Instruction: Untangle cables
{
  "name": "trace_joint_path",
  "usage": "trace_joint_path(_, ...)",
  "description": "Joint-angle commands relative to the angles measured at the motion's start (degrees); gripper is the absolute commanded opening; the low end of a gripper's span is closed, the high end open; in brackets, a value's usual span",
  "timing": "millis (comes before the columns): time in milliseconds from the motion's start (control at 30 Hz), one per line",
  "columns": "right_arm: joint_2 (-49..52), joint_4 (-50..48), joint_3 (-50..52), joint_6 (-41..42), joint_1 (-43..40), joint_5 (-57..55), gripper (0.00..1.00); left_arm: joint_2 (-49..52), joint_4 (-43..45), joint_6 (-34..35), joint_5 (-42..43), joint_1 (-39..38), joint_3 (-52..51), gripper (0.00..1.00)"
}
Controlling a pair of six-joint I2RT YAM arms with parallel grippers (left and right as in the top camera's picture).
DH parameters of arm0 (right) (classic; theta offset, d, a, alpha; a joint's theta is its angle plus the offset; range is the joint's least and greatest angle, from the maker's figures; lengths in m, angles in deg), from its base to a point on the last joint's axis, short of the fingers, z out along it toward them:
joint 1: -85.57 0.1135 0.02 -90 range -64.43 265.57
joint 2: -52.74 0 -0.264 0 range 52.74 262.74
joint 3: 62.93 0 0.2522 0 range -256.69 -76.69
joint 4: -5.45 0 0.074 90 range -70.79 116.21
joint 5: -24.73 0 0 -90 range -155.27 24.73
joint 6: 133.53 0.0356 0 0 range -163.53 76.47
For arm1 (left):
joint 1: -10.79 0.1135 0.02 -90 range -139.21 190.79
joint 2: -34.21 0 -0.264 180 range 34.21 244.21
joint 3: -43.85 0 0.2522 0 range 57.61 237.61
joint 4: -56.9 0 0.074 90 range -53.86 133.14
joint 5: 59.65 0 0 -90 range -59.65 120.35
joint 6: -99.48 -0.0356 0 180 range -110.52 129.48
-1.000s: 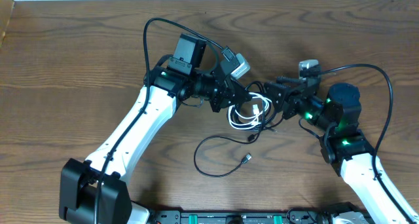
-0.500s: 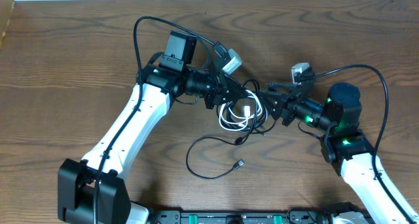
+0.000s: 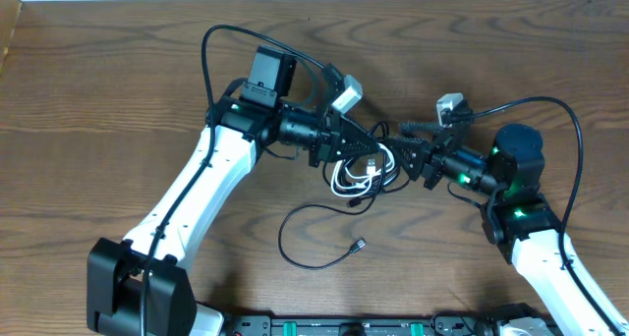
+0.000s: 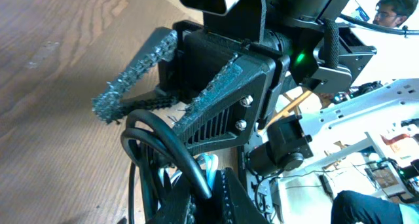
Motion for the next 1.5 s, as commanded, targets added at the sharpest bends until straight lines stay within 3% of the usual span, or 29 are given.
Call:
trace_joint_path(0, 0.3, -1.5, -0.3, 0.7, 0.3, 1.3, 0.52, -1.2, 0.1, 0.2, 2.2, -0.6, 0.1, 0.08)
trace_joint_path(233, 0.3, -4.0, -0.3, 2.4, 0.3, 1.6, 0.54, -1.2, 0.1, 0.1, 1.9, -0.6, 0.1, 0.08)
trace_joint_path(467, 1.5, -4.1, -0.3, 2.3, 2.3, 0.6, 0.55, -1.2, 3.2, 0.2, 9.6, -1.0, 0.1, 0.08)
trace_joint_path(633, 2.9, -4.1, -0.3, 2.4, 4.3, -7.0, 0.45, -1.2, 3.3, 1.5, 10.2, -2.6, 0.1, 0.08)
trace_joint_path(767, 3.0, -4.4, -0.3, 2.4, 4.4, -15.6, 0.45, -1.2, 3.3, 2.5, 10.3, -3.7, 0.1, 0.08)
trace_joint_path(1033, 3.0, -7.9, -0.3, 2.4, 4.4, -18.6, 0.54, -1.2, 3.6, 2.7, 11.2, -4.0, 0.1, 0.08)
trace_joint_path(1467, 3.0, -5.9, -0.3, 2.4, 3.8, -17.7, 0.59, -1.2, 10.9, 2.7, 7.5, -4.0, 0.1, 0.08)
